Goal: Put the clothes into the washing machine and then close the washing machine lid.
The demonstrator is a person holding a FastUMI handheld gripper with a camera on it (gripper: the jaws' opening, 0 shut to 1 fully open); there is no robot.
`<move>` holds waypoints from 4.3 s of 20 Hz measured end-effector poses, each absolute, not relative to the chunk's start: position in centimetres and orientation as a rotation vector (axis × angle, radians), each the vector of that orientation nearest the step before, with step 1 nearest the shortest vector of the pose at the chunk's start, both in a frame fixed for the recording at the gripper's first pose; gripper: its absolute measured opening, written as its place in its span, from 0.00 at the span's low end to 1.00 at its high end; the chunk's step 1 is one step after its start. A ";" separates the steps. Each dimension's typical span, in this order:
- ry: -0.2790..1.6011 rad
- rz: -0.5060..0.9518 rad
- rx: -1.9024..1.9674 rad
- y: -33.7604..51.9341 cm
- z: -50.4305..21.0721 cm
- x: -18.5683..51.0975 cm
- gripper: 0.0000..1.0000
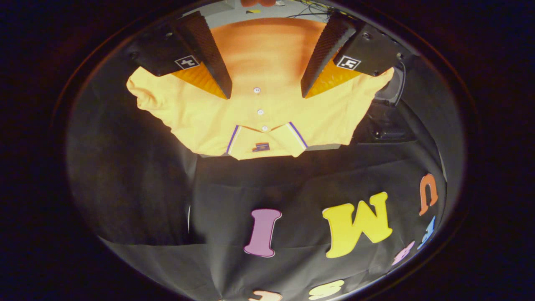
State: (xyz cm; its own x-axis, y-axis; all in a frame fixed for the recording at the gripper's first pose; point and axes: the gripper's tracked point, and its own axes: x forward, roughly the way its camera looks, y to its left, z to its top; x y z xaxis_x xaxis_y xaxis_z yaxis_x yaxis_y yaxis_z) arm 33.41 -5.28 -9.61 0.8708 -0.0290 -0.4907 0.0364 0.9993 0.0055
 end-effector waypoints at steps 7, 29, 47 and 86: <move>0.592 -0.019 -0.014 -5.9 -11.5 36.1 1.00; 0.617 0.027 0.043 -3.7 -11.4 35.2 0.06; 0.502 0.215 -0.016 8.5 -1.3 33.6 0.06; 0.746 0.540 -0.177 36.5 -16.2 35.4 0.06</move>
